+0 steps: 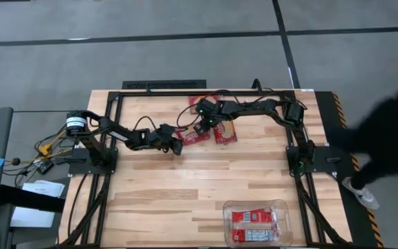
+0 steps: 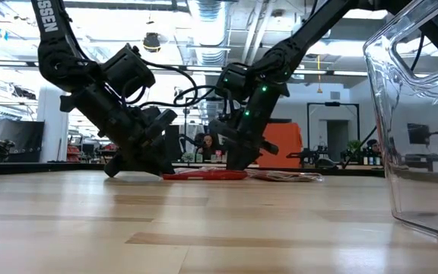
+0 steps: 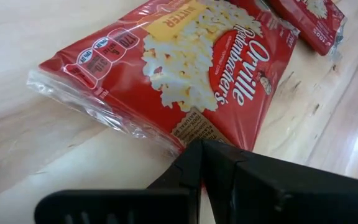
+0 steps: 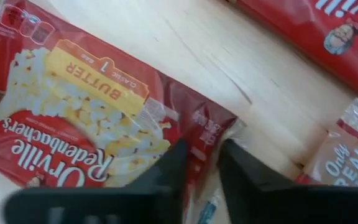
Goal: Sort popcorn bags into baskets
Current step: Put the red popcorn bag into the transparent bin
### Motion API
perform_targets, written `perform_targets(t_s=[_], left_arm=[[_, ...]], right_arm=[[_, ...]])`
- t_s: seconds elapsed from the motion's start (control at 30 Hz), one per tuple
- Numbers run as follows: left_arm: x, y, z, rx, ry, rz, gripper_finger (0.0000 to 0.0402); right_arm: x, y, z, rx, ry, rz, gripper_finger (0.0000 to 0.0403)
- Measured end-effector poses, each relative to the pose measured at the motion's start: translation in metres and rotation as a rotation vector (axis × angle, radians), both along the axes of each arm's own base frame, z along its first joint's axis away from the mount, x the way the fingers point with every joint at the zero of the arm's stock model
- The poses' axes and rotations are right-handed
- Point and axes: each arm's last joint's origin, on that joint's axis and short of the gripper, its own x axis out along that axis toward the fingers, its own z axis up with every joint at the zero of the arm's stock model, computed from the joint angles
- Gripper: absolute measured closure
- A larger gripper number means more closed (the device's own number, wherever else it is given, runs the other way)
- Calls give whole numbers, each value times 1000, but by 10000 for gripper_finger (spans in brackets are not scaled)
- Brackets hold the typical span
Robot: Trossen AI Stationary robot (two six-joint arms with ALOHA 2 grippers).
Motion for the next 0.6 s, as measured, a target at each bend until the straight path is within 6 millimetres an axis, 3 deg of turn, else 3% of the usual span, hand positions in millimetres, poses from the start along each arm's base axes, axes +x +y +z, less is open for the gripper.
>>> perform_targets(t_s=[0.17, 0.3, 0.43, 0.6], left_arm=[[1, 0, 4, -7, -23, -14, 401], [1, -1, 16, -27, -61, -23, 402], [-1, -3, 32, -58, -116, -19, 401], [-2, -13, 57, -57, -215, -40, 401]], right_arm=[[-3, 2, 4, 12, 22, 19, 391], [-9, 8, 17, 35, 32, 47, 394], [-17, 13, 56, 18, -37, 59, 398], [-31, 28, 90, -8, -54, 66, 399]])
